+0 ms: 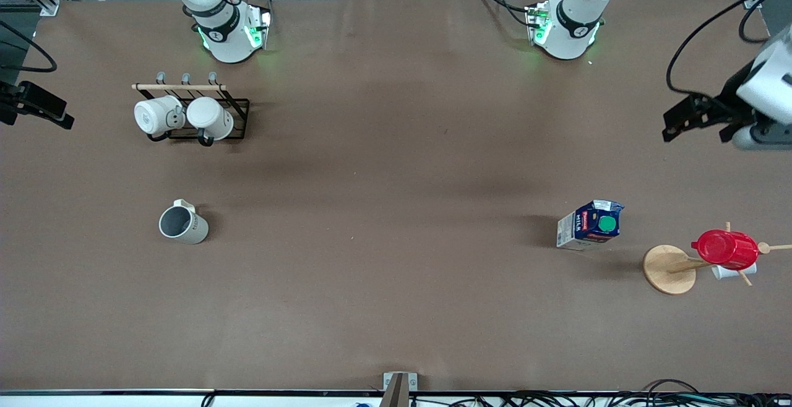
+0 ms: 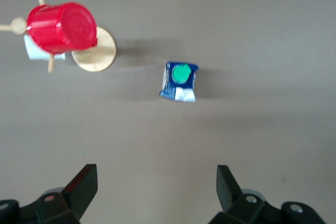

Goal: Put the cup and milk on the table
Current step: 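Reach the right gripper to the white mug while the left gripper reaches the milk, then grasp the white mug with the right gripper while the left gripper grasps the milk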

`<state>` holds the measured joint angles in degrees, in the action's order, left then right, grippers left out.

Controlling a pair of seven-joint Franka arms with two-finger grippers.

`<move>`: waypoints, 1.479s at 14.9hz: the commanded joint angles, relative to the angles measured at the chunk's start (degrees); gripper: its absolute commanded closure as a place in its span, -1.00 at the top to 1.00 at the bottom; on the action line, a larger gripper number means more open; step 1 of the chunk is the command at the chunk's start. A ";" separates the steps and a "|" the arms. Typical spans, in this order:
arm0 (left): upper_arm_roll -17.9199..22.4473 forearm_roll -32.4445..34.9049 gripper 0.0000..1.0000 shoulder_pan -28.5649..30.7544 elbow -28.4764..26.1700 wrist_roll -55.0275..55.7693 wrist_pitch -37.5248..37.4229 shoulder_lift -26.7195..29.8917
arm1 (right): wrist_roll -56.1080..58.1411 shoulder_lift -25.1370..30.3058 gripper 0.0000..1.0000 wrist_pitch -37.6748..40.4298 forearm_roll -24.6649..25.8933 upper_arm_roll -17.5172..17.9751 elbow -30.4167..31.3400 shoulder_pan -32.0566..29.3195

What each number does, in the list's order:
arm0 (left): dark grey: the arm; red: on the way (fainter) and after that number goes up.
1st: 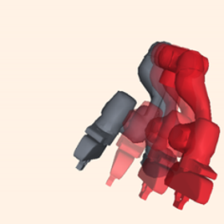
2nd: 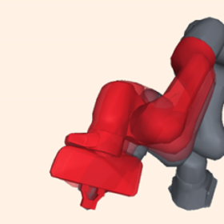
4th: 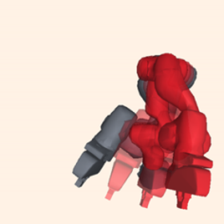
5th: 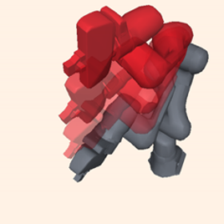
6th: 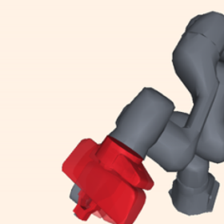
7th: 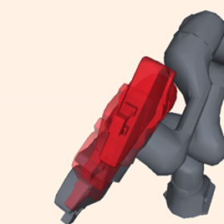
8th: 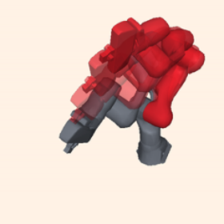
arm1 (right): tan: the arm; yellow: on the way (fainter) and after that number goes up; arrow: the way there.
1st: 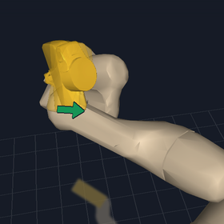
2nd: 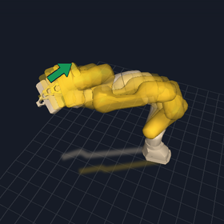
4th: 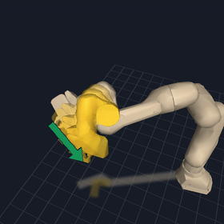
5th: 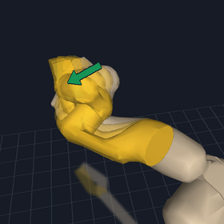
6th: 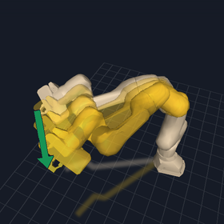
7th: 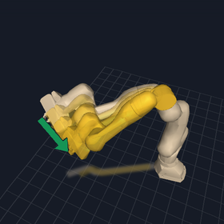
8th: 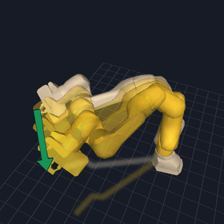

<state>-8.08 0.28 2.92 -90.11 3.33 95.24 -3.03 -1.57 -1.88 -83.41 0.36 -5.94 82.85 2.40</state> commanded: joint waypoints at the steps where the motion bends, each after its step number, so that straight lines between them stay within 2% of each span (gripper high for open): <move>1: -0.09 -0.28 1.00 -0.02 -1.64 -0.08 7.81 -5.56 | 1.38 -2.51 1.00 -0.35 -0.71 0.40 -0.50 -0.38; 4: -0.09 -0.19 1.00 -0.54 -2.00 0.01 13.38 -10.93 | 8.84 -9.00 1.00 -7.00 -1.33 0.49 2.04 -0.29; 8: -0.09 -0.10 1.00 -1.33 -2.00 1.32 17.08 -16.91 | 18.85 -13.41 1.00 -23.60 -1.33 0.40 12.83 -1.25; 11: 0.00 0.25 1.00 -2.12 -2.26 2.03 17.79 -19.73 | 26.42 -16.39 1.00 -36.36 -1.33 0.31 20.05 -2.40; 14: -0.09 2.96 0.94 -2.12 -3.40 2.03 17.87 -20.87 | 31.00 -20.70 1.00 -42.96 -1.59 0.40 21.91 -3.98; 17: -0.09 3.59 0.80 -2.13 -3.93 2.03 18.58 -22.01 | 33.72 -22.73 1.00 -50.95 -1.59 0.40 26.12 -4.16; 19: -0.18 3.50 0.69 -2.12 -3.93 2.20 18.66 -22.54 | 33.82 -23.70 1.00 -53.61 -1.59 0.49 27.89 -3.81; 20: -0.18 3.50 0.59 -2.12 -3.93 2.20 18.66 -22.72 | 33.82 -24.14 1.00 -53.79 -1.94 0.66 28.07 -3.81; 22: -0.35 3.42 0.22 -2.12 -3.93 2.20 18.31 -22.63 | 33.91 -24.58 0.93 -53.79 -4.22 0.75 28.16 -3.37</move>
<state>-8.18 2.63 0.96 -93.53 4.61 113.02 -26.13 30.97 -27.11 -136.66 -1.33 -5.64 109.93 -1.01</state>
